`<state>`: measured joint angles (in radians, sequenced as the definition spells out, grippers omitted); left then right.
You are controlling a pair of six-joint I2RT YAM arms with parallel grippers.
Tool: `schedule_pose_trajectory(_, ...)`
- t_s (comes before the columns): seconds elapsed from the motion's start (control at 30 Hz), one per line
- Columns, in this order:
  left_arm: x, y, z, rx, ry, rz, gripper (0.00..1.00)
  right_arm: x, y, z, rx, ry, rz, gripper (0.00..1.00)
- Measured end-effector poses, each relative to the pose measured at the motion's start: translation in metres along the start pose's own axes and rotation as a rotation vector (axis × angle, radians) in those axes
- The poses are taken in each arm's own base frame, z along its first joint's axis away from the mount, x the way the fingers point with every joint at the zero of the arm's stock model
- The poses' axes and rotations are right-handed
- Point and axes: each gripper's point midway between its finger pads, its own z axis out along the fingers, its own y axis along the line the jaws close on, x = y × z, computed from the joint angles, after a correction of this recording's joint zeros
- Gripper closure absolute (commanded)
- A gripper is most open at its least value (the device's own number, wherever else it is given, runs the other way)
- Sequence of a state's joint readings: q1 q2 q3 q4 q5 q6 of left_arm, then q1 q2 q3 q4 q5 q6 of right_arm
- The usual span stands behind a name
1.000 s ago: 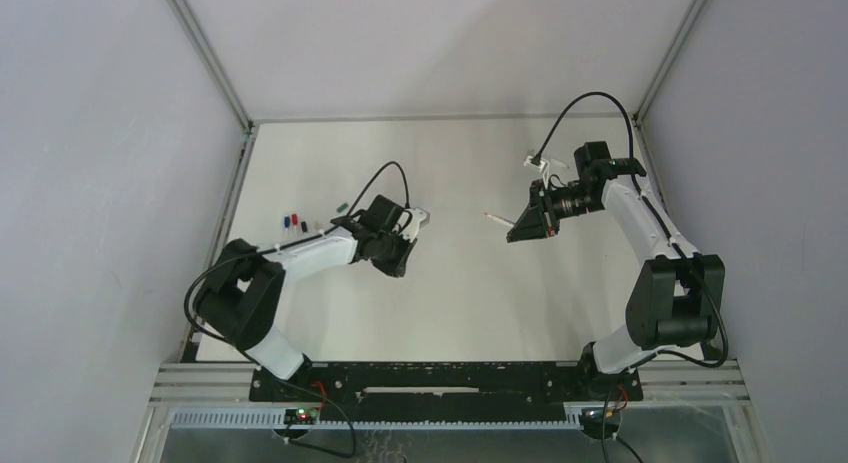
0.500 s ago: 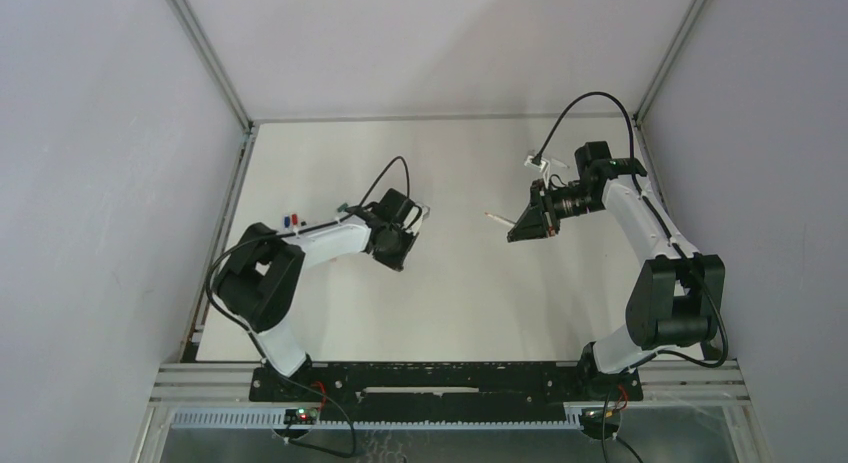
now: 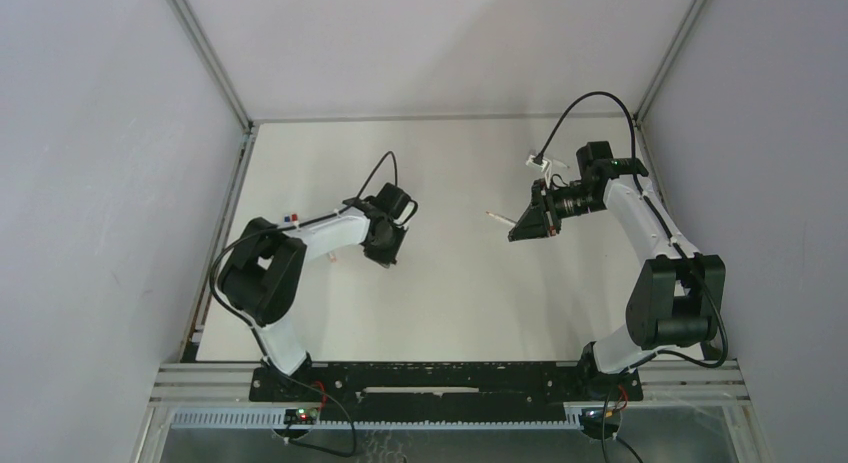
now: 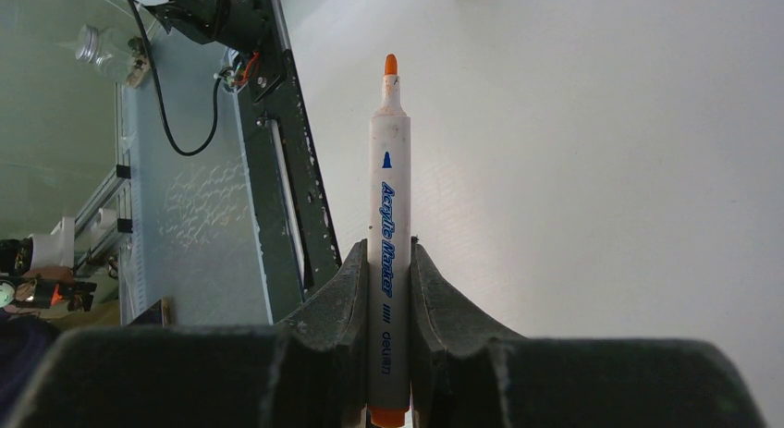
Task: Insert the pens into the pen caps
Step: Pick up the pen cap from the center of the board.
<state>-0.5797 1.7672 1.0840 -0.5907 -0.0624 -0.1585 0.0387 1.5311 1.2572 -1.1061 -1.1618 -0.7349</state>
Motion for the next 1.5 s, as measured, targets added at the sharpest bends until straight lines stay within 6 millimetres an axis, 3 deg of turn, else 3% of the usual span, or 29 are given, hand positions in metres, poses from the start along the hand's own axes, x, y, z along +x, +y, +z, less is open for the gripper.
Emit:
schedule_pose_trajectory(0.77,-0.018,0.015,0.002,-0.006,-0.008,-0.126,0.90,-0.002,0.002,-0.003,0.006,-0.012,-0.010,1.00)
schedule_pose_trajectory(0.9,-0.030,0.016,-0.024,0.005,-0.092,-0.146,0.91,-0.002,0.002,-0.004,0.007,-0.016,-0.011,1.00)
schedule_pose_trajectory(0.97,-0.043,0.017,-0.052,0.014,-0.194,-0.155,0.90,-0.002,0.002,-0.004,0.006,-0.016,-0.010,1.00)
schedule_pose_trajectory(1.0,-0.057,0.019,-0.079,0.023,-0.302,-0.163,0.89,-0.002,0.002,-0.004,0.006,-0.016,-0.010,1.00)
schedule_pose_trajectory(1.03,-0.061,0.019,-0.087,0.025,-0.330,-0.166,0.87,-0.002,0.002,-0.004,0.006,-0.016,-0.010,1.00)
schedule_pose_trajectory(1.07,-0.072,0.020,-0.108,0.036,-0.414,-0.173,0.85,-0.002,0.002,-0.004,0.005,-0.017,-0.010,1.00)
schedule_pose_trajectory(1.1,-0.081,0.020,-0.128,0.047,-0.495,-0.178,0.75,-0.002,0.003,-0.004,0.004,-0.018,-0.010,1.00)
schedule_pose_trajectory(1.2,-0.100,0.026,-0.189,0.068,-0.740,-0.204,0.27,-0.002,0.003,-0.004,0.001,-0.020,-0.010,1.00)
schedule_pose_trajectory(1.23,-0.102,0.028,-0.203,0.072,-0.800,-0.219,0.13,-0.003,0.003,-0.004,0.000,-0.020,-0.010,1.00)
schedule_pose_trajectory(1.27,-0.102,0.032,-0.215,0.073,-0.859,-0.245,0.06,-0.002,0.003,-0.004,0.000,-0.020,-0.010,1.00)
schedule_pose_trajectory(1.37,-0.098,0.043,-0.232,0.110,-0.972,-0.337,0.00,-0.003,0.003,-0.004,0.000,-0.021,-0.010,1.00)
schedule_pose_trajectory(1.5,-0.096,0.057,-0.212,0.195,-0.971,-0.491,0.03,-0.003,0.004,-0.004,-0.002,-0.023,-0.010,1.00)
